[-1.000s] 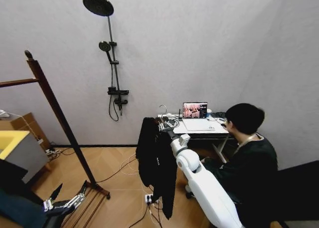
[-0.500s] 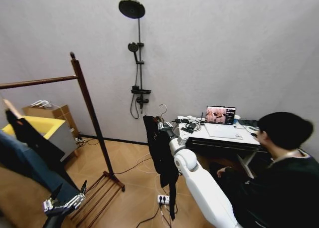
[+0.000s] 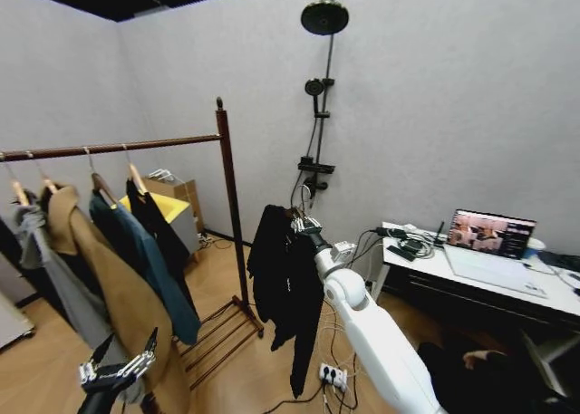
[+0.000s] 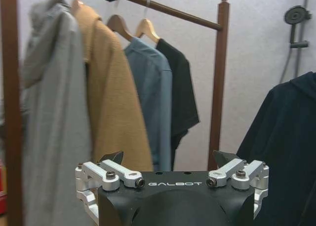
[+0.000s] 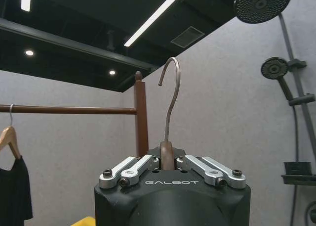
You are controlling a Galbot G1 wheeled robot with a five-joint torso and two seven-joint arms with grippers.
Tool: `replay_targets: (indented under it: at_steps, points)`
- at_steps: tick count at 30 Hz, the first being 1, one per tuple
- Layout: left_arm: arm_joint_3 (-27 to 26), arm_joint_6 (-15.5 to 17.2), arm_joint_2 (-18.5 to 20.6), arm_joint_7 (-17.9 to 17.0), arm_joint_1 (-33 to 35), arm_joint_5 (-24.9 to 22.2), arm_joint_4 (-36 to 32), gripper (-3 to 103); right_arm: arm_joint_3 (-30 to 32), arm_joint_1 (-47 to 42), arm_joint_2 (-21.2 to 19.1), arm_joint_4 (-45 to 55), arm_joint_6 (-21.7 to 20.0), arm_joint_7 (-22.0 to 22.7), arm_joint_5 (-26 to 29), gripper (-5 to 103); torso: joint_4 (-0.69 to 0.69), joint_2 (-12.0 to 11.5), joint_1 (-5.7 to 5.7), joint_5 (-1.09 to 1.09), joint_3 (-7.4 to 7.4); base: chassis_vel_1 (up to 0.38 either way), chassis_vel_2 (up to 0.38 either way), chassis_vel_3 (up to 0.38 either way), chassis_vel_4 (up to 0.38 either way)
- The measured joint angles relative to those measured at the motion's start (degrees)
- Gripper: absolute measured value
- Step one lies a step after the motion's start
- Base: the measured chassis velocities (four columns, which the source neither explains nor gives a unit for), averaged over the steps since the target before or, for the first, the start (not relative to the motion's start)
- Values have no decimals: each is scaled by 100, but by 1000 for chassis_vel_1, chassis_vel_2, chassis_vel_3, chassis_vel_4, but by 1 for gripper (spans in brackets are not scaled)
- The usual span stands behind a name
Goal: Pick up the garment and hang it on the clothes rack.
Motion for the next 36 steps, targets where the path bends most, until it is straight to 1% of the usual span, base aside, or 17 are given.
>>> replay_targets:
  at_steps: [13,18,19,20,21,22,24,25,27,32,33,36]
  points:
    - [0,0,0,0,0,0,0,100,-117,429,-47,-280,-65,-21,-77,10,2,0,0,-1,0,131,119,122,122]
    - [0,-1,0,-1,0,0,0,100,-340,976,37,-758,-267,-6,-70,10,3,0,0,-1,0,61,66,77,68]
    - [0,-1,0,-1,0,0,0,100,-340,976,37,-758,-267,-6,-70,10,3,0,0,-1,0,0,0,0,0]
    - [0,0,0,0,0,0,0,100,-434,1190,59,-958,-312,-10,-70,10,-2,0,0,1,1,0,0,0,0]
    - [0,0,0,1,0,0,0,100,-551,1453,85,-1198,-327,-21,-81,10,-3,0,0,-1,0,0,0,0,0]
    - [0,0,0,1,0,0,0,100,-551,1453,85,-1198,-327,-21,-81,10,-3,0,0,-1,0,0,0,0,0]
    - [0,0,0,0,1,0,0,100,-741,1918,166,-1588,-319,-44,-125,10,1,0,0,-1,0,0,0,0,0]
    - [0,0,0,0,1,0,0,100,-741,1918,166,-1588,-319,-44,-125,10,1,0,0,-1,0,0,0,0,0]
    - [0,0,0,0,0,0,0,100,-866,2304,266,-1896,-293,-58,-134,10,2,0,-1,-1,0,0,0,0,0]
    - [0,0,0,0,1,0,0,100,-969,2564,354,-2161,-278,-74,-137,10,1,1,-2,-2,-1,-79,64,67,-60]
    - [0,0,0,0,0,0,0,100,-1017,2676,438,-2338,-263,-91,-166,10,0,1,-2,-1,0,-151,129,136,-158]
    - [0,0,0,1,0,0,0,100,-1045,2782,517,-2491,-246,-105,-204,10,-1,1,-1,-1,0,-158,147,158,-158]
